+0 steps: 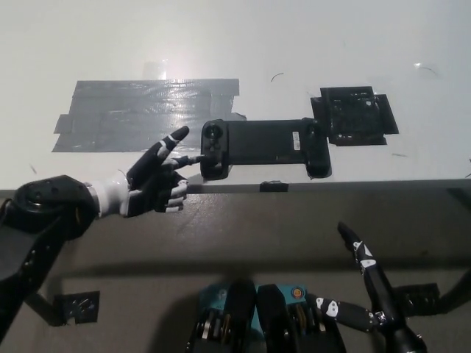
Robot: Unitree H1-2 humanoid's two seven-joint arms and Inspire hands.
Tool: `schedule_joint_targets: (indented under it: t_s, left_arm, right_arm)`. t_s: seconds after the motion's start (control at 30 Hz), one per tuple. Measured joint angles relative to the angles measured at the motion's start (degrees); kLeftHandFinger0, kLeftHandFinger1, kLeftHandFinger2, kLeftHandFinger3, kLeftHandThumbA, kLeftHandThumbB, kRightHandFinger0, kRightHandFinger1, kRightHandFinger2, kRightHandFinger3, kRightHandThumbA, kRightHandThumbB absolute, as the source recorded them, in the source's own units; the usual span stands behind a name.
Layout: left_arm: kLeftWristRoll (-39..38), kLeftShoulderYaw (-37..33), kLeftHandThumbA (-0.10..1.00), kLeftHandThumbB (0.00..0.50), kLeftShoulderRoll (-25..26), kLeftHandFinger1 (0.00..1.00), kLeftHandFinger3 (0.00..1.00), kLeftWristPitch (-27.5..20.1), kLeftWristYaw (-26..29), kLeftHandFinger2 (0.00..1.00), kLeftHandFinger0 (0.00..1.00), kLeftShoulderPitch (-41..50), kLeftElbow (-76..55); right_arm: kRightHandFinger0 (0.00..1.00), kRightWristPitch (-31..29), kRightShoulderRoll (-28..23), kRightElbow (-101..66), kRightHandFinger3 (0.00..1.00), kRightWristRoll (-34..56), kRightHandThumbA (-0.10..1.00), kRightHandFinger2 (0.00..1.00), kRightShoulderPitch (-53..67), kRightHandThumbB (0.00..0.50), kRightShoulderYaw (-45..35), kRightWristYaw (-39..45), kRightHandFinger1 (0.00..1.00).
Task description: A controller is being placed at the center of the desk near the left hand and the robot uses its left hand's index finger to press a button at the left area of the controller
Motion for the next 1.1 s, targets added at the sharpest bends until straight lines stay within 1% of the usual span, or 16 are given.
schedule_joint_targets:
  t_s: [0.03, 0.07, 0.1, 0.2, 0.23, 0.33, 0.43, 0.5, 0.6, 0.67, 0.93, 1.1]
  left_arm:
    - [-0.2, -0.2, 1.0, 0.433, 0.5, 0.0, 1.0, 0.0, 0.0, 0.0, 0.0, 0.0, -0.5]
    - [-0.3, -0.6, 1.0, 0.449, 1.1, 0.0, 1.0, 0.0, -0.2, 0.0, 0.0, 0.0, -1.0]
    - [-0.3, -0.9, 1.0, 0.452, 1.4, 0.0, 1.0, 0.0, -0.3, 0.0, 0.0, -0.1, -1.3]
    - [-0.3, -2.8, 1.0, 0.458, 3.5, 0.0, 1.0, 0.1, -0.8, 0.0, 0.0, -1.3, -2.8]
    - [-0.3, -3.4, 1.0, 0.453, 4.1, 0.0, 1.0, 0.1, -1.0, 0.01, 0.0, -1.8, -3.1]
    - [-0.2, -5.6, 1.0, 0.46, 6.2, 0.0, 1.0, 0.1, -1.8, 0.08, 0.0, -4.1, -3.7]
    - [0.1, -7.3, 1.0, 0.483, 7.3, 0.0, 1.0, 0.1, -2.4, 0.12, 0.0, -6.2, -3.2]
    - [0.2, -8.3, 1.0, 0.479, 7.5, 0.0, 1.0, 0.1, -2.9, 0.14, 0.0, -7.6, -2.2]
    - [0.9, -9.5, 1.0, 0.468, 7.5, 0.01, 1.0, 0.1, -3.7, 0.21, 0.01, -9.7, -0.7]
    - [1.5, -10.1, 1.0, 0.446, 7.5, 0.0, 1.0, 0.1, -4.1, 0.24, 0.0, -10.9, -0.4]
    - [4.6, -12.5, 1.0, 0.446, 6.4, 0.0, 1.0, 0.1, -5.0, 0.19, 0.0, -12.8, 0.2]
    - [7.1, -13.0, 1.0, 0.448, 4.8, 0.0, 1.0, 0.1, -5.4, 0.14, 0.0, -14.3, 3.5]
  right_arm:
    - [1.0, 0.0, 0.0, 0.0, 1.0, 0.0, 1.0, 1.0, 0.0, 0.263, 0.0, 0.0, 1.0]
    - [1.0, 0.0, 0.0, 0.0, 1.0, -0.1, 1.0, 1.0, 0.0, 0.261, 0.1, 0.0, 1.0]
    - [1.0, 0.0, 0.0, 0.0, 1.0, -0.1, 1.0, 1.0, 0.0, 0.261, 0.1, 0.0, 1.0]
    - [1.0, 0.0, 0.0, 0.0, 1.0, -0.1, 1.0, 1.0, 0.0, 0.261, 0.1, 0.1, 1.0]
    - [1.0, 0.0, 0.0, 0.0, 1.0, -0.1, 1.0, 1.0, 0.0, 0.257, 0.1, 0.1, 1.0]
    - [1.0, 0.0, 0.0, 0.0, 1.0, -0.1, 1.0, 1.0, 0.1, 0.26, 0.2, 0.1, 1.0]
    - [1.0, 0.0, -0.1, 0.0, 1.0, -0.2, 1.0, 1.0, 0.1, 0.258, 0.3, 0.1, 1.0]
    - [1.0, 0.0, -0.1, 0.0, 1.0, -0.3, 1.0, 1.0, 0.1, 0.257, 0.3, 0.1, 1.0]
    - [1.0, 0.0, -0.1, 0.0, 1.0, -0.2, 1.0, 1.0, 0.1, 0.253, 0.2, 0.2, 1.0]
    - [1.0, 0.0, -0.1, 0.0, 1.0, -0.2, 1.0, 1.0, 0.1, 0.259, 0.2, 0.2, 1.0]
    - [1.0, 0.1, -0.3, 0.0, 1.0, -0.3, 1.0, 1.0, 0.1, 0.253, 0.2, 0.2, 1.0]
    - [1.0, 0.1, -0.3, 0.0, 1.0, -0.4, 1.0, 1.0, 0.0, 0.259, 0.2, 0.2, 1.0]
